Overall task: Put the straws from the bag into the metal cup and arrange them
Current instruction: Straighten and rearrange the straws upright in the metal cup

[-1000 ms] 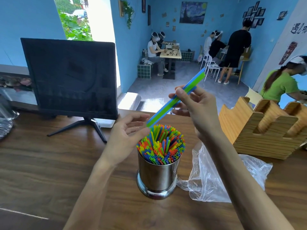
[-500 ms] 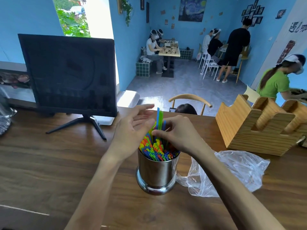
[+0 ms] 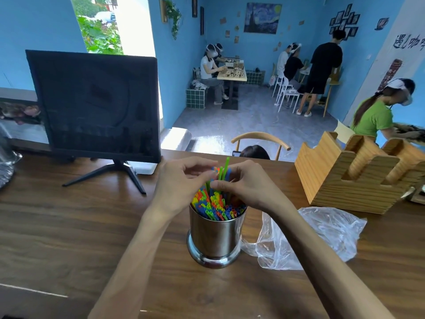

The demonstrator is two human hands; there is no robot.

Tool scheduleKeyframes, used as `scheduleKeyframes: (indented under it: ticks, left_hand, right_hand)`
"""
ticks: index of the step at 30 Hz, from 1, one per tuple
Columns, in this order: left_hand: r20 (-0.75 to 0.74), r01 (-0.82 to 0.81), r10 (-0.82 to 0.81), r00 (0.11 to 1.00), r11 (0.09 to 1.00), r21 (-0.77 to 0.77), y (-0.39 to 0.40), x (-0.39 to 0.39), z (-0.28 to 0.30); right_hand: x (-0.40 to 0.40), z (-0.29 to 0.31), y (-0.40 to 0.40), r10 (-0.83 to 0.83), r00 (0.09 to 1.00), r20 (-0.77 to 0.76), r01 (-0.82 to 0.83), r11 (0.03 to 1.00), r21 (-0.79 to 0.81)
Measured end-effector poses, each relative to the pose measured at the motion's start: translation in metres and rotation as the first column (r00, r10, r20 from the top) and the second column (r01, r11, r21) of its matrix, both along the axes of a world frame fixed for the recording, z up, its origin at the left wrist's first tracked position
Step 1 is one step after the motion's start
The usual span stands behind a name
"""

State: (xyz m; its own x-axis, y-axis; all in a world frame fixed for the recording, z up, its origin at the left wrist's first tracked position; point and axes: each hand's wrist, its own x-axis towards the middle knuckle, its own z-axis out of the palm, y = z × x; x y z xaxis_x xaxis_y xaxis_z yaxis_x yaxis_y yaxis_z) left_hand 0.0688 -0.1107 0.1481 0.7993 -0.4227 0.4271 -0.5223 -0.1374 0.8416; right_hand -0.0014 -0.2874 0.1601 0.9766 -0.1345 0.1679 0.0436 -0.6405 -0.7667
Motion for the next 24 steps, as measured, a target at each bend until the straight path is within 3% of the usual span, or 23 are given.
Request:
scheduleKeyframes:
  ticks: [9, 15, 18, 21, 24]
  left_hand:
    - [-0.014, -0.017, 0.014, 1.000, 0.968, -0.249, 0.015, -0.004, 0.033]
    - [0.051, -0.129, 0.199, 0.979, 0.790, -0.599, 0.034, -0.011, 0.062]
    - [-0.048, -0.200, 0.238, 0.970, 0.672, -0.713, 0.046, -0.007, 0.065]
    - [-0.170, -0.239, 0.170, 0.971, 0.603, -0.761, 0.055, -0.002, 0.058]
    - [-0.231, -0.218, 0.080, 0.970, 0.713, -0.667, 0.047, -0.004, 0.042]
  right_hand:
    - [-0.002, 0.002, 0.004, -0.026, 0.999, 0.043, 0.027, 1.000, -0.016]
    - [-0.002, -0.005, 0.006, -0.050, 0.995, 0.085, 0.057, 0.996, -0.073]
    - [-0.008, 0.000, 0.005, -0.043, 0.994, 0.102, 0.041, 0.999, 0.026]
    - [-0.011, 0.003, 0.005, -0.021, 0.982, 0.190, -0.014, 0.983, 0.182]
    - [-0.010, 0.012, 0.007, -0.032, 0.965, 0.260, -0.084, 0.902, 0.423]
